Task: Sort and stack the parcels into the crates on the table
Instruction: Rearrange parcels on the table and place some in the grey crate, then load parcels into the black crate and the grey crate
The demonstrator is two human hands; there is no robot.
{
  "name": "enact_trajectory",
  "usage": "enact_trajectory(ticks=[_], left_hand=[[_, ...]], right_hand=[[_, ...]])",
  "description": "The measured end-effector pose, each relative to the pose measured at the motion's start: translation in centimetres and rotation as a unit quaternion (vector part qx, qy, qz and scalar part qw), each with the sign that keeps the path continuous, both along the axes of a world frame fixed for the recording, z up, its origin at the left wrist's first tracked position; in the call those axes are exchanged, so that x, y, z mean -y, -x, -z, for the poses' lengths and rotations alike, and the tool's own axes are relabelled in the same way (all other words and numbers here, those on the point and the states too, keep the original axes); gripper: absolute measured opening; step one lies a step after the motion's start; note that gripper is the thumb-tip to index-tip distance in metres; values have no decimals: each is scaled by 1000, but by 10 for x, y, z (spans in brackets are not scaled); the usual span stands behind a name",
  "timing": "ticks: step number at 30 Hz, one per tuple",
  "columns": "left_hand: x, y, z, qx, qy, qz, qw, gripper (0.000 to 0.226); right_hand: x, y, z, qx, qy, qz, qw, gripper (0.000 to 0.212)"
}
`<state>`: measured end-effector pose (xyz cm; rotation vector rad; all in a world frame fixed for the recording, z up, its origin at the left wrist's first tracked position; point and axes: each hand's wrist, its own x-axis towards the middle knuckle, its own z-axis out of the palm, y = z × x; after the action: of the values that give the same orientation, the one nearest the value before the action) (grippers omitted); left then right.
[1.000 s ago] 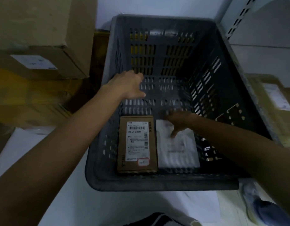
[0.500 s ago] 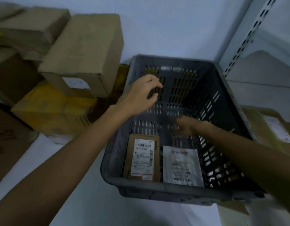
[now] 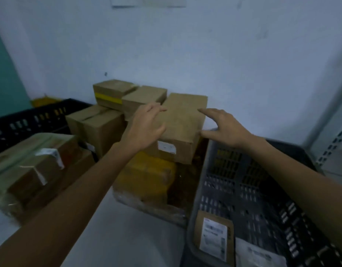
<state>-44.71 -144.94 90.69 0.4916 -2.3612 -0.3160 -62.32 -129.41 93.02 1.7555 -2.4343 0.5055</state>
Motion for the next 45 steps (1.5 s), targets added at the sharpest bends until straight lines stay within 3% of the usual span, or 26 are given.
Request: enact_trajectory(ticks=[9, 14, 20, 26, 30, 34, 40, 41, 43, 45], left_hand=[[102, -72, 12, 21, -45, 9, 999, 45], [163, -113, 14, 17, -39, 6, 999, 45], [215, -175, 37, 61, -60, -53, 995, 47], [242, -241, 64, 106, -103, -152, 977, 52], [255, -273, 84, 153, -176, -252, 939, 56], [255, -276, 91, 187, -260, -234, 918, 47], [256, -270, 62, 142, -337, -203, 908, 39], [257, -271, 50, 94, -393, -179, 897, 33], [259, -274, 21, -6, -543, -85, 835, 30], [262, -275, -1, -125, -585, 25, 801, 30]], right_hand=[[110, -79, 7, 27, -8, -3, 1000, 74], [161, -119, 28, 68, 35, 1, 997, 72], [214, -171, 61, 92, 51, -47, 993, 75], [263, -228, 100, 53, -37, -181, 981, 88], [289, -257, 128, -15, -83, -266, 960, 104], [297, -268, 146, -65, -103, -256, 959, 106], [286, -259, 130, -47, -74, -263, 961, 97], [282, -257, 121, -28, -48, -270, 961, 97], [274, -248, 101, 39, 15, -275, 961, 92], [265, -241, 75, 182, 60, -256, 948, 81]])
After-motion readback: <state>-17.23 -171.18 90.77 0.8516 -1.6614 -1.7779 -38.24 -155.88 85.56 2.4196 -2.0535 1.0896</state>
